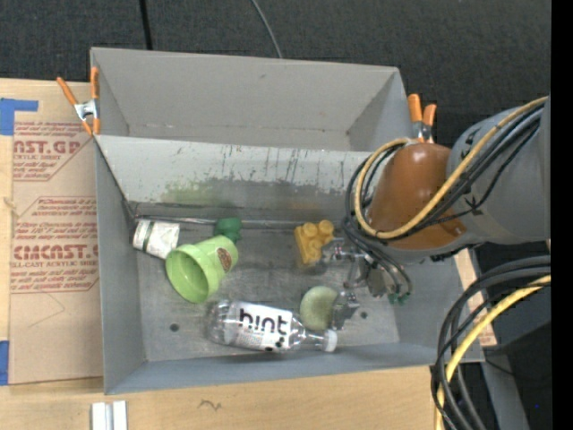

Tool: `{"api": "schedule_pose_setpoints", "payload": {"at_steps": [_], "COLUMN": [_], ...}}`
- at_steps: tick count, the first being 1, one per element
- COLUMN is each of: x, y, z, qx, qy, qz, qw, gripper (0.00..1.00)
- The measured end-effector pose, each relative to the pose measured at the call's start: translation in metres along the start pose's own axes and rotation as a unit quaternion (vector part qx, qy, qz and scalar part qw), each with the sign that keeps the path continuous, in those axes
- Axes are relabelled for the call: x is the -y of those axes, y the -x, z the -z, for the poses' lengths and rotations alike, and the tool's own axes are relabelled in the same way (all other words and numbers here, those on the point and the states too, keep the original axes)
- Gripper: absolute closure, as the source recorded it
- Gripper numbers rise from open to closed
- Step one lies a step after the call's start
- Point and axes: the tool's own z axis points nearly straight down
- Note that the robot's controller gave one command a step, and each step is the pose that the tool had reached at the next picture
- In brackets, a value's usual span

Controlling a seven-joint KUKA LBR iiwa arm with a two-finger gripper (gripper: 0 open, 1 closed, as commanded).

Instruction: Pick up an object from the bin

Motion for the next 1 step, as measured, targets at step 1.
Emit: {"api": "schedule_pose_setpoints", "payload": {"at_steps": [1], "x": [-0.0013], "y": [-0.0103], "z": [-0.0152], "qx": [-0.0011], "qy": [0.0], "qz": [-0.013], "qw": [0.9999], "gripper": [0.0]}}
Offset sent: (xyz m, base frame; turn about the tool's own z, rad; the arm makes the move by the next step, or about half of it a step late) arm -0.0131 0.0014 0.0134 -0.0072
